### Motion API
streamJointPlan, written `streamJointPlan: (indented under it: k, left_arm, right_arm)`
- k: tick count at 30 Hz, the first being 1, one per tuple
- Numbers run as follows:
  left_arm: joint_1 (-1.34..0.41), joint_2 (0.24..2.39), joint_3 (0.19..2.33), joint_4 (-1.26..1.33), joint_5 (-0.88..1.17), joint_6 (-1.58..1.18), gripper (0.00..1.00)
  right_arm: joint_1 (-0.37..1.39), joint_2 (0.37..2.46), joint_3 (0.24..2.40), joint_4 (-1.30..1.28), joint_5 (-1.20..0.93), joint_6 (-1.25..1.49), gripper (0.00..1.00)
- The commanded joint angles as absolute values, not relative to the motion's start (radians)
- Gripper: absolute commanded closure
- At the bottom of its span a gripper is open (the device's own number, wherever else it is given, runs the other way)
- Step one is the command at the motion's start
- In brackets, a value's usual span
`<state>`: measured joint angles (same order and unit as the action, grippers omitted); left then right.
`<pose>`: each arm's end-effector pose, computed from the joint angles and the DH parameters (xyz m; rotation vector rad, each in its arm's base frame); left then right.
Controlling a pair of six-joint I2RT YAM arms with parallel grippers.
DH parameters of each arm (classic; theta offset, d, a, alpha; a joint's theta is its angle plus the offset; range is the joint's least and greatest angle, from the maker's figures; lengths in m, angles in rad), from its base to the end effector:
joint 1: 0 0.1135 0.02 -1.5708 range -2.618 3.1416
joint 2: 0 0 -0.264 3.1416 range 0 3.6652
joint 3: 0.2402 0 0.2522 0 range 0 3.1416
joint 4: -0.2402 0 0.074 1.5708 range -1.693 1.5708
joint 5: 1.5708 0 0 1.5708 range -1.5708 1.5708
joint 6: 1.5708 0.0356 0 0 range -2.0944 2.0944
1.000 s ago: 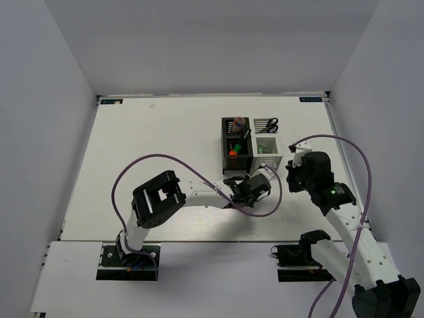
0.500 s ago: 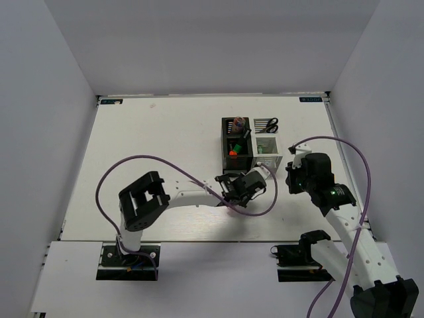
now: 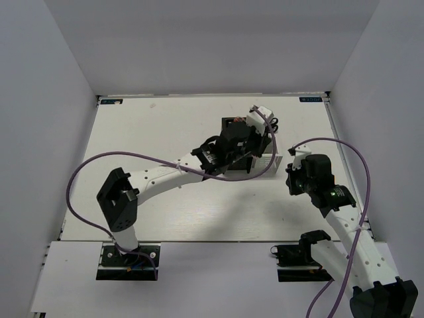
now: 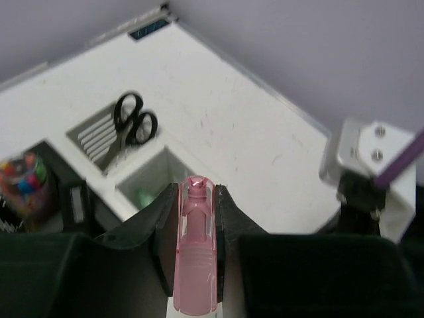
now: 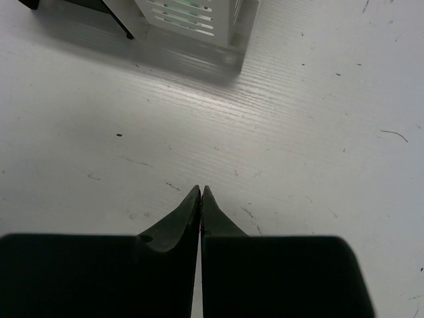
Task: Sort the stationery into containers
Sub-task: Place the stationery in the storage box.
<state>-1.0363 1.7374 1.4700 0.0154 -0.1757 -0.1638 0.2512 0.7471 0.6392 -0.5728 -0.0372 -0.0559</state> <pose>0.2201 -0.3595 0.3398 0.6742 1.7481 -0.6823 0.1561 0.0414 0.2572 -0.3646 2.2254 0.1466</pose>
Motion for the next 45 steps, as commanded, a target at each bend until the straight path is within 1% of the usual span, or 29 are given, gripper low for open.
streamJointPlan:
  k: [1,3,7,9,15,19,22,27,34,35,37,39,45]
  left_arm:
    - [-0.993,1.787,1.462,0.332,-0.072,-0.147,1.0]
    - [-0.954,1.842,1.483,0.398,-0.007,-0.185,1.0]
    - [-0.907,1.916,1.529,0.452,0.049,-0.281,1.0]
    - [-0.885,1.962,1.578,0.443,0.077,-0.311,1.0]
    - [-0.825,2.043,1.603,0.469,0.124,-0.392,1.0]
    - [-0.808,2.083,1.618,0.472,0.164,-0.437,1.0]
    - [-0.805,2.103,1.623,0.469,0.175,-0.448,1.0]
    - [-0.811,2.132,1.644,0.446,0.207,-0.465,1.0]
    - [-0.824,2.143,1.655,0.419,0.204,-0.443,1.0]
    - [-0.824,2.143,1.658,0.405,0.201,-0.431,0.97]
    - [-0.825,2.149,1.663,0.394,0.196,-0.425,0.97]
    - [-0.828,2.155,1.675,0.385,0.19,-0.411,0.93]
    - [-0.842,2.171,1.709,0.325,0.163,-0.348,0.9]
  right_arm:
    - [0.248,0.735,0.635,-0.545,-0.057,-0.06,0.97]
    - [0.25,0.736,0.634,-0.543,-0.06,-0.058,0.97]
    - [0.249,0.735,0.632,-0.542,-0.063,-0.058,0.96]
    - [0.25,0.735,0.632,-0.543,-0.063,-0.06,0.96]
    - [0.25,0.738,0.632,-0.541,-0.066,-0.06,0.93]
    - [0.252,0.741,0.632,-0.54,-0.067,-0.063,0.89]
    - [0.252,0.739,0.632,-0.538,-0.066,-0.063,0.89]
    - [0.253,0.745,0.63,-0.54,-0.067,-0.063,0.85]
    - [0.25,0.745,0.63,-0.537,-0.067,-0.064,0.83]
    - [0.255,0.744,0.63,-0.538,-0.071,-0.066,0.82]
    - [0.25,0.744,0.63,-0.541,-0.074,-0.064,0.82]
    - [0.255,0.744,0.63,-0.54,-0.074,-0.064,0.8]
    - [0.252,0.744,0.632,-0.54,-0.08,-0.064,0.79]
